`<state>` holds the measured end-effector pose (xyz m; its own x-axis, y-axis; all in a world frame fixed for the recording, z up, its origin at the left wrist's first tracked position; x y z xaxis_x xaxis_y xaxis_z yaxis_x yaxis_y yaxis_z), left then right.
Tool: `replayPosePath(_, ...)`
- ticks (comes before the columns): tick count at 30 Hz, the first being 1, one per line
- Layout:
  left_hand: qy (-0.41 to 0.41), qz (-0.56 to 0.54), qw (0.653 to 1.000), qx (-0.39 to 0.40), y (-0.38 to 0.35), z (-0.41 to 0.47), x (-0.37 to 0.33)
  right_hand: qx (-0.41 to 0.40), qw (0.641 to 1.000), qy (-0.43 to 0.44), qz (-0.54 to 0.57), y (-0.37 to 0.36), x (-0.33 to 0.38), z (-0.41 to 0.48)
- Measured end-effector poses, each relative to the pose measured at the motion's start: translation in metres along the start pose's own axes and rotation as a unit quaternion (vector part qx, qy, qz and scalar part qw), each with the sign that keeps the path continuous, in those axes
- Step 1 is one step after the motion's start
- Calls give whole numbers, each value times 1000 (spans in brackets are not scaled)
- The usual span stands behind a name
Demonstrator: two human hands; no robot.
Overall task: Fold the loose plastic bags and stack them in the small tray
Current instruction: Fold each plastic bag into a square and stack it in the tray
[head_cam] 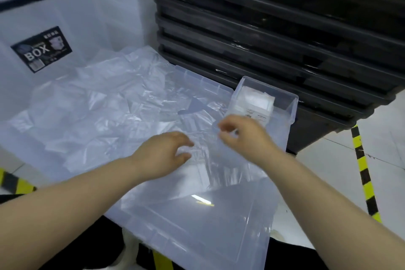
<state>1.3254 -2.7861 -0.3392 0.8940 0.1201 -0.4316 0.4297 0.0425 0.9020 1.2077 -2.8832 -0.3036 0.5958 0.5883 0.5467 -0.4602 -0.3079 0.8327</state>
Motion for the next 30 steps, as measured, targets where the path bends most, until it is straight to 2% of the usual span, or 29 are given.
replayPosePath(3,4,85,993,84,-9,-48,16,142,977,105,-115,-47,16,-37)
replayPosePath(6,0,108,989,105,-22,-73,23,208,940,175,-204,-76,22,-61)
replayPosePath(8,-11,132,987,88,-29,-79,24,191,935,192,-229,-84,25,-67)
replayPosePath(10,-48,153,987,33,-27,-77,21,143,943,219,-205,-88,27,-70)
replayPosePath(15,-90,144,981,-90,-30,-68,22,107,926,212,-294,-94,25,-69)
replayPosePath(17,-92,146,980,-101,-29,-67,20,93,929,210,-291,-94,28,-67)
replayPosePath(20,-87,149,978,-119,-31,-66,23,47,951,210,-222,-87,33,-64)
replayPosePath(22,-87,135,980,-119,-30,-63,27,60,976,157,-139,-79,32,-64)
replayPosePath(23,-88,129,981,-113,-30,-62,29,92,981,115,-124,-78,26,-63)
replayPosePath(26,-101,118,982,-112,-31,-58,36,155,983,73,-67,-75,19,-74)
replayPosePath(27,-103,116,981,-117,-29,-58,35,162,980,70,-91,-77,18,-77)
replayPosePath(30,-119,139,974,-136,-27,-59,25,117,963,164,-179,-80,34,-78)
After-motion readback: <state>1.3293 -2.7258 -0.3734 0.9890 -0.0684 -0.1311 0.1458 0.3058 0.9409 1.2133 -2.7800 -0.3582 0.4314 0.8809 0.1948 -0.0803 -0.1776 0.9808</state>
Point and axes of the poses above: each hand's wrist, its own z-axis towards the middle knuckle, its own y-axis out of the back of the hand, x = y × z, the point moved 6 cm from there along z, towards the middle knuckle, and after that the axes turned 9 degrees about -x, right-handed, at the moved point
